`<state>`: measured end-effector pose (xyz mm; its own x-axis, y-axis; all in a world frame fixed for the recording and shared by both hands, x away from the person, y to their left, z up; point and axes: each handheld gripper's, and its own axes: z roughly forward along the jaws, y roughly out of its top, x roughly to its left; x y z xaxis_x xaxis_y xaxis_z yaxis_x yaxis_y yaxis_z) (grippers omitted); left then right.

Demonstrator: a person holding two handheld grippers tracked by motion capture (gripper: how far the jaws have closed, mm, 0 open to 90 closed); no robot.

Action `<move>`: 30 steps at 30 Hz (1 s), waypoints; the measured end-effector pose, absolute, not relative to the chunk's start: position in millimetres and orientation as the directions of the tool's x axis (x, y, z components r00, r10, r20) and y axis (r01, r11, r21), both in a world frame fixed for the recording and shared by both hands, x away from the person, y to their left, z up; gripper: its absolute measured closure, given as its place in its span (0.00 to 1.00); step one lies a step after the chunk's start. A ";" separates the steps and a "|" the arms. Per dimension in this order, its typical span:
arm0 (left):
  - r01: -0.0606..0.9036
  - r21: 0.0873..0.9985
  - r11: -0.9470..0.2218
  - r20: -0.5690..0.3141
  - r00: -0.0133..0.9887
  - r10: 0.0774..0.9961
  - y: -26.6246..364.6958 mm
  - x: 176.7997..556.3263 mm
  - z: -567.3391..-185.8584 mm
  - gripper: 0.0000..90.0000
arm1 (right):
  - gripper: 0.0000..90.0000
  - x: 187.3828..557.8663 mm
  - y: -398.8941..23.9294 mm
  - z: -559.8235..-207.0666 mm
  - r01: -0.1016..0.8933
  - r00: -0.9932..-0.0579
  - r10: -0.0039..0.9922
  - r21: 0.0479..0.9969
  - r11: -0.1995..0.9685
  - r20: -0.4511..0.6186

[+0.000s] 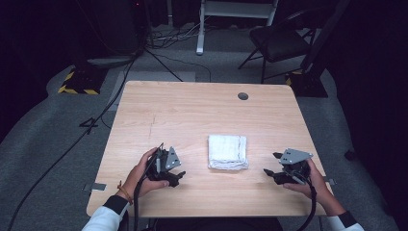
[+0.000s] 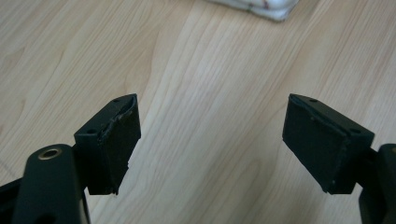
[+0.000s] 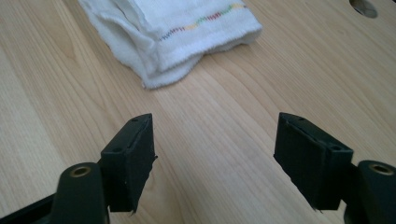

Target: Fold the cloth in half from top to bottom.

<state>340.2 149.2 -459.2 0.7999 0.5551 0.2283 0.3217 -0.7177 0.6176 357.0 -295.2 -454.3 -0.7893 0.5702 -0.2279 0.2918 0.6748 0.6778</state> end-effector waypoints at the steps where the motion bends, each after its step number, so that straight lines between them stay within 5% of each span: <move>1: 0.334 0.620 -0.710 0.221 0.794 0.566 153.4 338.3 -461.5 0.22 | 0.33 356.3 -298.4 -455.3 0.297 -0.787 0.575 0.678 0.673 -0.226; 24: 0.466 0.646 -0.604 0.133 0.711 0.691 214.6 332.8 -494.2 0.20 | 0.33 343.7 -380.6 -497.4 0.467 -0.660 0.746 0.727 0.503 -0.093; 30: 0.540 0.677 -0.500 0.018 0.667 0.745 235.8 332.5 -500.6 0.20 | 0.25 342.0 -395.6 -502.8 0.498 -0.623 0.782 0.751 0.434 -0.039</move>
<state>332.5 235.8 -500.6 0.6669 0.7449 0.0184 0.5398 -0.5000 0.6772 342.0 -395.6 -502.8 -0.6227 0.7815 -0.0386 0.4982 0.4340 0.7506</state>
